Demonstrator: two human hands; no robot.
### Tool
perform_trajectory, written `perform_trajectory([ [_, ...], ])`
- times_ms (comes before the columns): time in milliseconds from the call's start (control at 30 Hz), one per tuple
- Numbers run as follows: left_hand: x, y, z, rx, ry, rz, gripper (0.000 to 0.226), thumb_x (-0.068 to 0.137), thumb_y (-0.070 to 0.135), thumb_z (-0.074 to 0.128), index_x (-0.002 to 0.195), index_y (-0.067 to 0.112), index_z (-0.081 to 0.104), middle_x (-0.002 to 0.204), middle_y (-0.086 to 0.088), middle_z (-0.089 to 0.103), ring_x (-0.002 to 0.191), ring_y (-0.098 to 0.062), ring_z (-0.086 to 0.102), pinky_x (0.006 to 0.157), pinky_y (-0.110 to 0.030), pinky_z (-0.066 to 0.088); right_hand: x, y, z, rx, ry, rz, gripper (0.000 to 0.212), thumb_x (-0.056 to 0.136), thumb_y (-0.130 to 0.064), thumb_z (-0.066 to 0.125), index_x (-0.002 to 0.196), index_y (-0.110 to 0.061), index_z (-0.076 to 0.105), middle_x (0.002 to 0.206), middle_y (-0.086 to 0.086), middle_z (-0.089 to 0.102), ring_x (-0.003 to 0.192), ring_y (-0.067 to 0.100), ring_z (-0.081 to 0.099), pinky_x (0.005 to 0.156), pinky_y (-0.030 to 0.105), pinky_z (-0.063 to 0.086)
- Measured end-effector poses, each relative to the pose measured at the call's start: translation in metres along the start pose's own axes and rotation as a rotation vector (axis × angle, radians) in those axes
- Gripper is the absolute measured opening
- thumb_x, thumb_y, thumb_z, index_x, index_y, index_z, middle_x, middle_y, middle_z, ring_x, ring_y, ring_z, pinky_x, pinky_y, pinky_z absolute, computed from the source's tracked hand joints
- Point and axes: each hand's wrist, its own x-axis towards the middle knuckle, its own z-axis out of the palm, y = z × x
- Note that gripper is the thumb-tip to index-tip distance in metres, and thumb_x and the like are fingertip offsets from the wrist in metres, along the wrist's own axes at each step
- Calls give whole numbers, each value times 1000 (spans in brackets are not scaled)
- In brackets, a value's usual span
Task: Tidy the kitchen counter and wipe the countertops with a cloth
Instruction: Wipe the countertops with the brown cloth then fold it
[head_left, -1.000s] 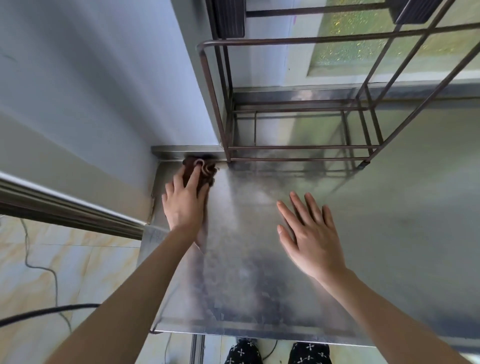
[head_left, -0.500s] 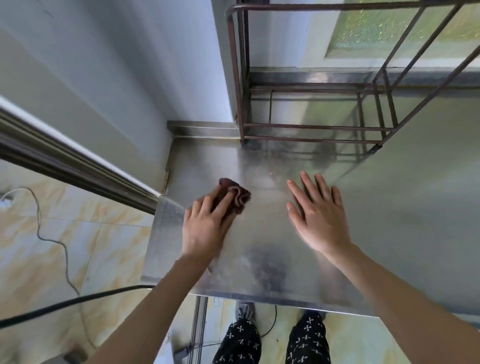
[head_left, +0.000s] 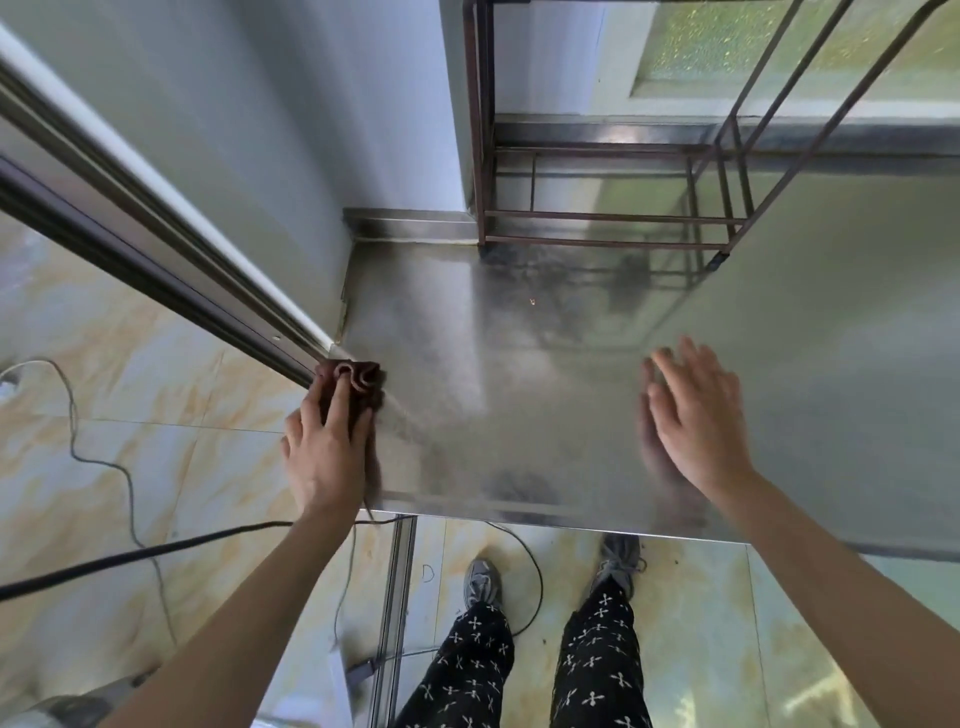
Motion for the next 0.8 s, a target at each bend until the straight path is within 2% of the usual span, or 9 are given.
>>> perform_trajectory([
  [67, 0, 5, 4, -13, 14, -57, 45, 95, 34, 41, 139, 26, 36, 145, -11, 35, 119, -38, 36, 97, -49, 33, -26, 14, -2, -6, 14, 154, 56, 90, -38, 23, 132, -10, 47, 144, 17, 40, 131, 39, 37, 102, 54, 31],
  [167, -25, 16, 7, -30, -19, -28, 43, 94, 34, 41, 136, 24, 41, 135, -18, 45, 112, -42, 41, 93, -53, 36, -51, 17, 1, -85, -32, 229, 61, 91, -39, 17, 140, -9, 37, 147, 16, 36, 135, 37, 31, 107, 53, 25],
  [300, -85, 42, 14, 2, -134, 173, 46, 88, 41, 38, 129, 22, 49, 112, -19, 59, 95, -40, 54, 76, -50, 50, -50, 17, 0, -102, -64, 243, 64, 89, -42, 12, 144, -12, 30, 151, 12, 29, 139, 33, 24, 110, 50, 18],
  [367, -102, 58, 21, 34, -171, 329, 43, 85, 38, 47, 127, 25, 48, 112, -15, 61, 92, -38, 59, 72, -47, 52, -51, 17, 0, -110, -63, 240, 65, 89, -42, 11, 144, -13, 30, 152, 12, 28, 139, 33, 23, 110, 49, 18],
  [433, -93, 67, 26, 60, -148, 450, 43, 86, 34, 51, 128, 26, 48, 120, -12, 60, 94, -37, 59, 75, -46, 52, -51, 18, 0, -116, -58, 230, 65, 89, -43, 11, 144, -13, 29, 152, 11, 27, 140, 33, 22, 111, 49, 18],
  [500, -67, 69, 24, 19, -133, 385, 47, 89, 30, 53, 134, 27, 43, 132, -14, 51, 106, -39, 51, 85, -49, 45, -51, 18, -1, -115, -62, 231, 66, 89, -43, 10, 145, -14, 28, 153, 10, 26, 140, 32, 21, 112, 47, 16],
  [567, -33, 65, 19, -16, -100, 191, 48, 93, 32, 47, 139, 29, 35, 141, -13, 39, 116, -39, 40, 94, -49, 36, -51, 18, -1, -114, -64, 235, 66, 88, -44, 9, 145, -15, 28, 154, 9, 24, 141, 31, 19, 112, 47, 15],
  [700, 9, 63, 18, -43, 19, -117, 46, 95, 33, 40, 140, 27, 32, 148, -11, 30, 122, -40, 33, 98, -49, 29, -51, 18, 0, -108, -63, 248, 67, 88, -44, 8, 145, -17, 27, 154, 7, 23, 142, 29, 18, 113, 46, 15],
  [800, -11, 80, 27, -41, -9, -50, 43, 95, 32, 40, 138, 26, 37, 143, -14, 38, 115, -41, 39, 93, -49, 33, -51, 17, 0, -102, -68, 250, 67, 87, -44, 8, 145, -18, 27, 155, 6, 22, 142, 28, 18, 113, 45, 14],
])
